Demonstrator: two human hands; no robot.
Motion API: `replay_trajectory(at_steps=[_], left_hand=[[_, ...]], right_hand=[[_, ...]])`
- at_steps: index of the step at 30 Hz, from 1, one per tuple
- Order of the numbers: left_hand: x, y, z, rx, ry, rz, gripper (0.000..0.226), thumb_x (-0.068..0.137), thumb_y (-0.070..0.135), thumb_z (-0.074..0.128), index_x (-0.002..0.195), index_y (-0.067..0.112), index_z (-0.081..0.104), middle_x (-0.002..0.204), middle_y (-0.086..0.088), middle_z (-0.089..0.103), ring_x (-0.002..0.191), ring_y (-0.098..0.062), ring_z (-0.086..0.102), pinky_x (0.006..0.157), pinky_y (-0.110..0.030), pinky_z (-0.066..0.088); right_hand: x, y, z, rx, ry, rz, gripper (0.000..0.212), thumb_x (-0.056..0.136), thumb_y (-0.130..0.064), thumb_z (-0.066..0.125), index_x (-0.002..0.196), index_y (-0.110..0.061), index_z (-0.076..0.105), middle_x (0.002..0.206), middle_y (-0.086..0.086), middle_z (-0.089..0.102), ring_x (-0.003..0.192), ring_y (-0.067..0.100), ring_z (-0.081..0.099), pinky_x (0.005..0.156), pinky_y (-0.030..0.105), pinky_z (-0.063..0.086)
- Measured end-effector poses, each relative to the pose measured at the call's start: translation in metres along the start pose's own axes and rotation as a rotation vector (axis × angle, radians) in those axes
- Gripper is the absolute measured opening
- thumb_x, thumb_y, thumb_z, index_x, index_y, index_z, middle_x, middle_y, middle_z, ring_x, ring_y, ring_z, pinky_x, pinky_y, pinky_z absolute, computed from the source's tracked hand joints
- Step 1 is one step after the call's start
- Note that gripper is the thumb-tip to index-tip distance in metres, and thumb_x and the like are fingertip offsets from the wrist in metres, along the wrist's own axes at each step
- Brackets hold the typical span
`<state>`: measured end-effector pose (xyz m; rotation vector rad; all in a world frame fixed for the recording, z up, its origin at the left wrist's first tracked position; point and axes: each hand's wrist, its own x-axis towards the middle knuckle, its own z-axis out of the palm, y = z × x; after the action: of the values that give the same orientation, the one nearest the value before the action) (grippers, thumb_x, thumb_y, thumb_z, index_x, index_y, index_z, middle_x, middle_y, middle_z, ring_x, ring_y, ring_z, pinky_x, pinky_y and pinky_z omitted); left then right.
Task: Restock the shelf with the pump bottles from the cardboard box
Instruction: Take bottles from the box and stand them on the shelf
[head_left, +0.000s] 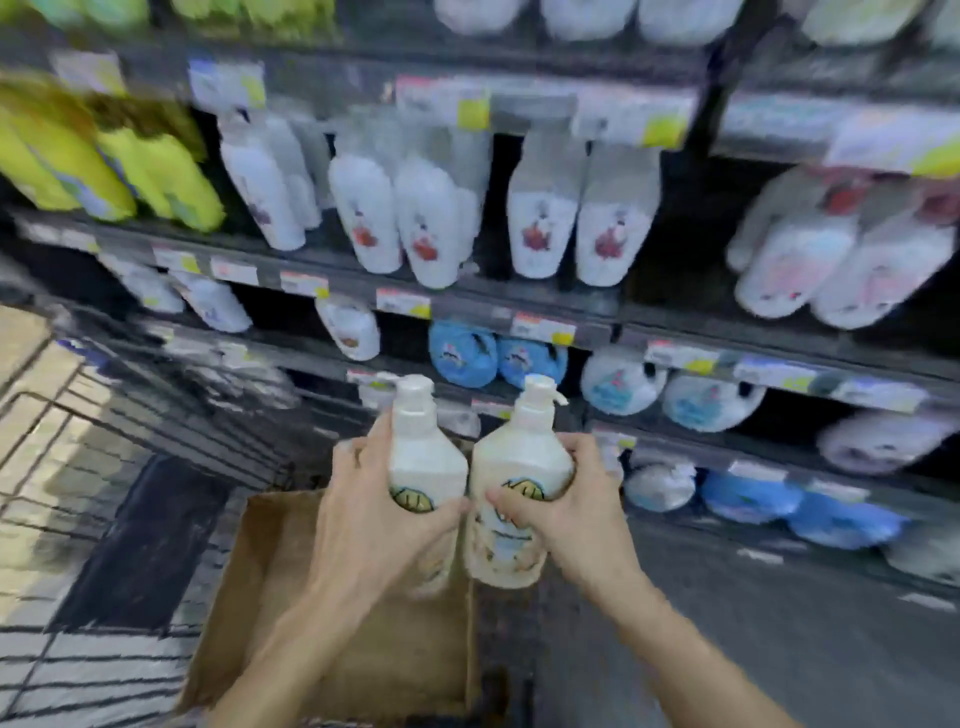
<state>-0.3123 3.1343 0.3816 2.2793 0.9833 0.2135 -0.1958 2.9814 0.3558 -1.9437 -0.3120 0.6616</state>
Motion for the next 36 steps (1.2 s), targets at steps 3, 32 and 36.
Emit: replay_trajectory(at_steps=[3,32,36], left_hand=[[-0.021,0.104,-0.008,-0.051,0.018,0.085,0.111,0.054,0.060,0.079,0.146,0.040,0.020,0.117,0.001,0.045,0.114,-0.020,0.047,0.085,-0.037,0.045],[0.083,0.460,-0.048,-0.469,0.141,0.583,0.089,0.042,0.044,0.092,0.109,0.050,0.035,0.101,0.024,0.055,0.092,0.011,0.051,0.069,-0.018,0.041],[0.104,0.466,-0.046,-0.465,0.139,0.581,0.084,0.042,0.044,0.092,0.103,0.054,0.035,0.097,0.028,0.053,0.086,0.016,0.050,0.066,-0.012,0.038]], right_hand=[[-0.025,-0.035,-0.096,0.010,0.084,-0.110,0.063,0.057,-0.052,0.088,0.103,-0.043,0.047,0.098,-0.017,0.068,0.089,-0.003,0.064,0.077,0.036,0.057],[0.102,-0.221,-0.425,-0.002,0.461,-0.522,0.072,0.060,-0.032,0.093,0.120,-0.032,0.052,0.105,-0.016,0.068,0.091,-0.007,0.065,0.076,0.023,0.057],[0.131,-0.209,-0.430,0.002,0.465,-0.508,0.073,0.062,-0.030,0.092,0.123,-0.033,0.052,0.109,-0.016,0.067,0.095,-0.007,0.064,0.078,0.021,0.056]])
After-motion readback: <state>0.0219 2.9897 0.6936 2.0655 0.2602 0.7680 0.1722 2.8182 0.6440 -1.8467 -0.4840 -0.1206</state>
